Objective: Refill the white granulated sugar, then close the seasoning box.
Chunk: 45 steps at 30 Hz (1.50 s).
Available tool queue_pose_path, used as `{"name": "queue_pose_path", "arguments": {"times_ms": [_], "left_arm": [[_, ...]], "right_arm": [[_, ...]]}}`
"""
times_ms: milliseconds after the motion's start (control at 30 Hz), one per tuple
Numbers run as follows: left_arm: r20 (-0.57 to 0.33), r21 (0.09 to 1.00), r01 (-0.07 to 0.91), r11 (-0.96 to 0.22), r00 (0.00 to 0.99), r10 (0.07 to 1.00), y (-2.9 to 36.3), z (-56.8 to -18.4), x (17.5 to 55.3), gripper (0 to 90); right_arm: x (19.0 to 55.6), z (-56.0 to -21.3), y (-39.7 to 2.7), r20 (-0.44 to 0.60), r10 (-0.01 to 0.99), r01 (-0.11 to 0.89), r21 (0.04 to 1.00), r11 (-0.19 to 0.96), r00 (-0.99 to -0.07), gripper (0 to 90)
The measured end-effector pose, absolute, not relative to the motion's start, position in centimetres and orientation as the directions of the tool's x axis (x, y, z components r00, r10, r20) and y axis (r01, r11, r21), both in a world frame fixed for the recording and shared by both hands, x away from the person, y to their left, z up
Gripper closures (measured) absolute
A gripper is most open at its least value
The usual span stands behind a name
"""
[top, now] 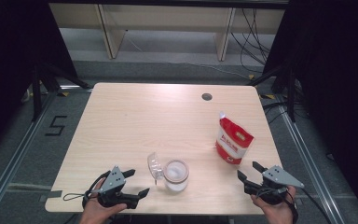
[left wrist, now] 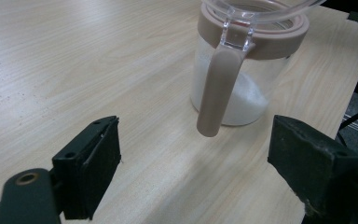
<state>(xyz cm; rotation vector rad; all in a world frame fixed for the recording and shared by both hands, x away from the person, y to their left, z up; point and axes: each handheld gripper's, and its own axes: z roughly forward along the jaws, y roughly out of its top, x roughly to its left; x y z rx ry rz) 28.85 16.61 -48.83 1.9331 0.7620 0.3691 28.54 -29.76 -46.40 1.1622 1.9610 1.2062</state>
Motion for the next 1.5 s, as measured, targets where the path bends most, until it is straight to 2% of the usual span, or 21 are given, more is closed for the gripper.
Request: {"name": "queue_pose_path", "arguments": {"times_ms": [167, 333, 433, 500, 633, 700, 767, 833, 900, 933, 967, 1033, 1167, 1500], "left_arm": [[-0.068, 0.888, 0.338, -0.311, 0.766, 0.639, 16.6, -48.8, 28.9, 16.3], [-0.062, 0.89, 0.332, -0.311, 0.766, 0.64, 16.6, -48.6, 28.8, 16.2], [-0.082, 0.89, 0.348, -0.294, 0.758, 0.647, 16.5, -48.6, 28.7, 16.2], [-0.069, 0.891, 0.335, -0.306, 0.766, 0.639, 16.6, -48.6, 28.8, 16.3], [-0.084, 0.889, 0.349, -0.298, 0.762, 0.642, 16.6, -48.5, 28.8, 18.6], [-0.086, 0.888, 0.349, -0.298, 0.764, 0.639, 16.7, -48.6, 28.8, 22.5], [-0.057, 0.891, 0.325, -0.317, 0.773, 0.632, 16.8, -48.5, 28.9, 29.9], [-0.052, 0.891, 0.325, -0.316, 0.765, 0.642, 16.8, -48.6, 28.6, 40.1], [-0.017, 0.894, 0.298, -0.335, 0.77, 0.638, 17.0, -48.6, 28.6, 49.8], [-0.009, 0.893, 0.292, -0.342, 0.771, 0.637, 17.1, -48.6, 28.5, 56.2], [-0.008, 0.893, 0.291, -0.343, 0.773, 0.635, 17.2, -48.6, 28.5, 61.4], [-0.067, 0.897, 0.327, -0.297, 0.766, 0.64, 17.3, -48.7, 28.3, 72.5], [-0.091, 0.914, 0.318, -0.253, 0.767, 0.636, 17.5, -48.4, 28.2, 87.7], [-0.088, 0.923, 0.295, -0.246, 0.785, 0.614, 16.8, -46.9, 28.1, 89.5]], "right_arm": [[27.6, -46.7, -29.4, -0.009, 0.875, 0.399, 0.888, 0.23, -0.483, 33.1], [27.0, -46.9, -29.0, -0.049, 0.865, 0.402, 0.871, 0.282, -0.499, 33.0], [26.7, -47.0, -28.7, -0.015, 0.876, 0.43, 0.867, 0.251, -0.481, 33.1], [27.0, -47.1, -28.9, -0.051, 0.858, 0.404, 0.867, 0.292, -0.511, 33.1], [26.9, -47.2, -28.9, -0.062, 0.862, 0.406, 0.864, 0.299, -0.504, 33.1], [27.1, -47.2, -28.9, -0.082, 0.859, 0.391, 0.865, 0.313, -0.506, 33.0], [26.8, -47.3, -28.7, -0.036, 0.868, 0.432, 0.856, 0.282, -0.495, 33.0], [27.1, -47.4, -28.9, -0.065, 0.854, 0.407, 0.858, 0.312, -0.516, 33.0], [27.1, -47.3, -28.8, -0.052, 0.855, 0.415, 0.858, 0.302, -0.516, 33.0], [27.2, -47.2, -28.9, -0.083, 0.852, 0.39, 0.863, 0.321, -0.518, 33.0], [27.1, -47.3, -28.8, -0.055, 0.854, 0.413, 0.858, 0.306, -0.518, 33.0], [27.1, -47.3, -28.8, -0.067, 0.857, 0.418, 0.852, 0.316, -0.511, 33.1], [27.1, -47.3, -28.8, -0.071, 0.856, 0.416, 0.852, 0.319, -0.512, 33.3], [27.2, -47.3, -28.8, -0.09, 0.849, 0.407, 0.848, 0.339, -0.521, 34.0]]}}
